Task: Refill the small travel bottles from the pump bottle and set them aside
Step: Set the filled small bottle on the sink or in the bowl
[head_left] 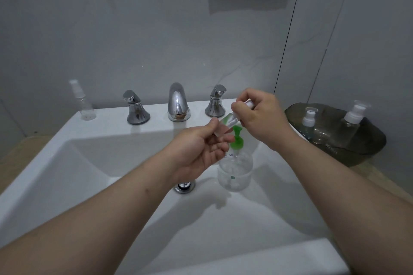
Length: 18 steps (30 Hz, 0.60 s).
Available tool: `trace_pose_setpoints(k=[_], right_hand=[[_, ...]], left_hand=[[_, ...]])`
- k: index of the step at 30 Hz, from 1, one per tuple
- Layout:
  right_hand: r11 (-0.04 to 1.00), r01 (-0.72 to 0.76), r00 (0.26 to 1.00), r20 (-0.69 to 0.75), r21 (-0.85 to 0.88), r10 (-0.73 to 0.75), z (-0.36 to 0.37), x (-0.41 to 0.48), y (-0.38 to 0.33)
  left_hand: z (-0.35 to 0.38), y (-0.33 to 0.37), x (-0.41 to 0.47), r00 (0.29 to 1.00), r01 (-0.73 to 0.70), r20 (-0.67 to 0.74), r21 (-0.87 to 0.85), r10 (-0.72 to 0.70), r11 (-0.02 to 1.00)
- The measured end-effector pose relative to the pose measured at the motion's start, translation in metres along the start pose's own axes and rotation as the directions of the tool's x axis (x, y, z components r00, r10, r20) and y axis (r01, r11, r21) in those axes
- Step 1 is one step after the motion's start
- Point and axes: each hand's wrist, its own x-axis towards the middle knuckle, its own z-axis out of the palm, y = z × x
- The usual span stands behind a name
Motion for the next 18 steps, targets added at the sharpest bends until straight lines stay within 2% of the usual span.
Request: trace_pose_setpoints(k=[3, 9, 13, 15, 18], right_hand=[[0.999, -0.018, 0.999, -0.044, -0.042, 0.016, 0.001, 0.0, 0.0], [0.996, -0.084, 0.992, -0.089, 0.014, 0.085, 0.004, 0.0, -0.006], [0.997, -0.07, 0.988, -0.138, 0.03, 0.073, 0.002, 0.001, -0.009], [0.999, -0.027, 0.97, -0.241, -0.034, 0.018, -0.009, 0.009, -0.009], [0.988, -0.014, 0.881, -0.469, -0.154, -0.061, -0.044, 0.02, -0.003]], left_hand=[[0.001, -0.003, 0.002, 0.998, -0.061, -0.003, -0.004, 0.061, 0.998], [0.002, -0.01, 0.004, 0.982, -0.188, -0.011, 0.062, 0.189, 0.98], [0.006, -0.009, 0.004, 0.969, -0.24, -0.038, 0.068, 0.243, 0.968], [0.005, -0.009, 0.004, 0.965, -0.233, -0.084, 0.146, 0.247, 0.961], [-0.003, -0.013, 0.009, 0.942, -0.213, -0.154, 0.411, 0.297, 0.886]])
